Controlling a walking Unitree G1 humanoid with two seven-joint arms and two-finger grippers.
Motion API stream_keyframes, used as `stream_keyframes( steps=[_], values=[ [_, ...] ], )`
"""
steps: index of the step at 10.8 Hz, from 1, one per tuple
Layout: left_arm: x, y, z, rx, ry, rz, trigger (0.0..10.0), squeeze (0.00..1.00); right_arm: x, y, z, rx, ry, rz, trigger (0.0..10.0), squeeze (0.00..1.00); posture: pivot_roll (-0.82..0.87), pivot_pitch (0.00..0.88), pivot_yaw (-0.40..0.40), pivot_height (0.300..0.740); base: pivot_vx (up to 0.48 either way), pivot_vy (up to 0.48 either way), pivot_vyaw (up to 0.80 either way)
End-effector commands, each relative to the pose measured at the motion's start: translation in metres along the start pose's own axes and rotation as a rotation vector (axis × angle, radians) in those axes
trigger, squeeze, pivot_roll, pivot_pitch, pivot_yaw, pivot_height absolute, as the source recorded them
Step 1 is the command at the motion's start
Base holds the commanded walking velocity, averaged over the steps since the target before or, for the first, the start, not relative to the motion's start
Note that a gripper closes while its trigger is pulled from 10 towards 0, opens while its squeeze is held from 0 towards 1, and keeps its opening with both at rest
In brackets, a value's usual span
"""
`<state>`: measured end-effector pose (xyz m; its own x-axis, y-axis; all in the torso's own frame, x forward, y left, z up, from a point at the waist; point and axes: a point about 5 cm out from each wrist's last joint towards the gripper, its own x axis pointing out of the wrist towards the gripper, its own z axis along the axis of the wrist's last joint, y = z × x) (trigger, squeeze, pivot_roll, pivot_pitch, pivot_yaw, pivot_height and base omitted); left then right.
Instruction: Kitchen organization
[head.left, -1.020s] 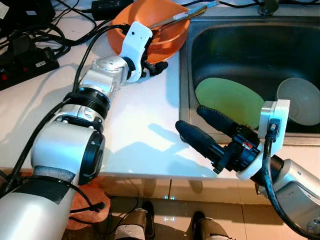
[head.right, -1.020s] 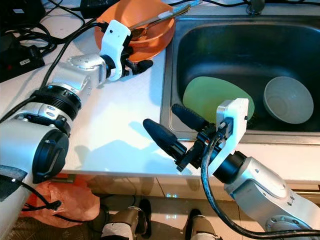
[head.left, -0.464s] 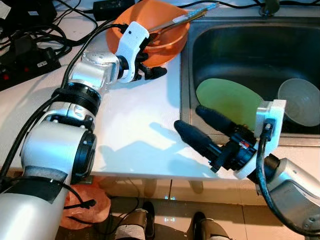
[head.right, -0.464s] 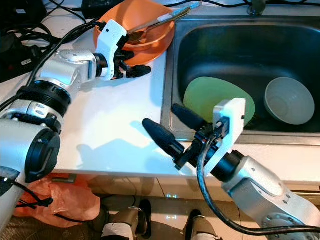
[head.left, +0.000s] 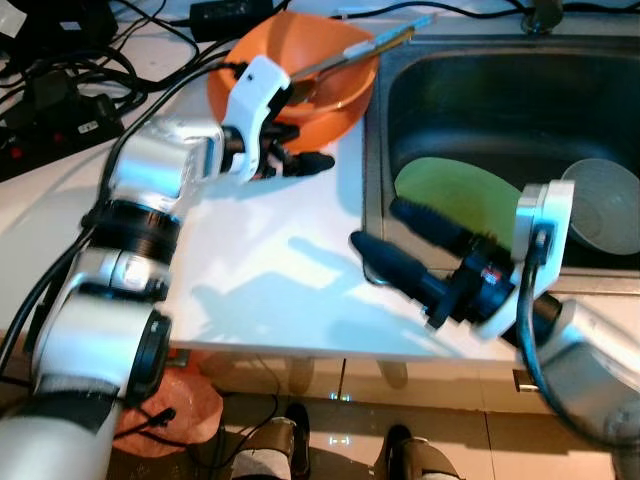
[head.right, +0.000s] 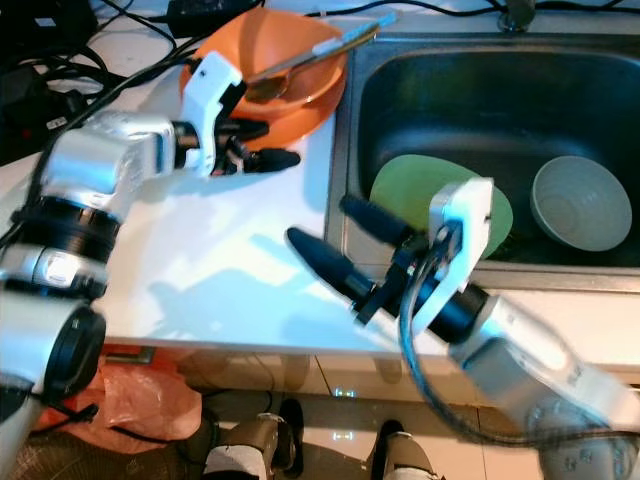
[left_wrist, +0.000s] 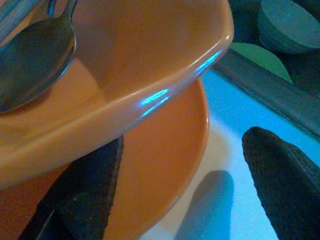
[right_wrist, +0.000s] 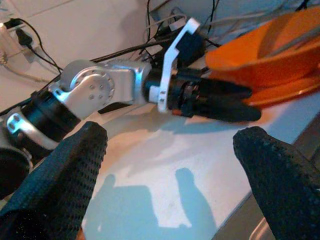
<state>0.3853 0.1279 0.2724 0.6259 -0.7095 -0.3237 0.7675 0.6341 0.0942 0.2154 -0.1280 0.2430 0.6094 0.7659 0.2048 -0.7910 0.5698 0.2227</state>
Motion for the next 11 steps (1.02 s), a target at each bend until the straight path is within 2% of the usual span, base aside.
stream_keyframes(
  steps=[1,2,5,6,9,11],
  values=[
    [-0.004,-0.001,-0.016,-0.055,0.061,0.006,10.0,0.00,-0.001,-0.001,0.002,-0.018,-0.007,0.006,10.0,0.00,0.09,0.235,0.083,0.740,0.000,0.000,0.00],
    [-0.010,-0.007,-0.018,-0.049,0.066,-0.003,10.0,0.00,-0.001,-0.006,0.003,-0.042,-0.007,-0.015,10.0,0.00,0.10,0.231,0.083,0.740,0.000,0.000,0.00],
    [-0.032,-0.022,-0.024,-0.127,0.060,-0.006,10.0,0.00,-0.002,-0.016,0.009,-0.076,-0.017,-0.029,10.0,0.00,0.13,0.216,0.096,0.740,0.000,0.000,0.00],
    [-0.039,-0.038,-0.026,-0.120,0.065,-0.063,10.0,0.00,-0.002,-0.017,0.009,-0.088,-0.012,-0.020,10.0,0.00,0.13,0.211,0.093,0.740,0.000,0.000,0.00],
    [-0.045,-0.064,-0.020,-0.136,0.036,-0.152,10.0,0.00,-0.002,-0.024,0.012,-0.122,0.002,-0.003,10.0,0.00,0.15,0.194,0.088,0.740,0.000,0.000,0.00],
    [-0.044,-0.081,-0.016,-0.144,0.019,-0.203,10.0,0.00,-0.001,-0.026,0.013,-0.136,0.000,0.000,10.0,0.00,0.15,0.185,0.092,0.740,0.000,0.000,0.00]
  ],
)
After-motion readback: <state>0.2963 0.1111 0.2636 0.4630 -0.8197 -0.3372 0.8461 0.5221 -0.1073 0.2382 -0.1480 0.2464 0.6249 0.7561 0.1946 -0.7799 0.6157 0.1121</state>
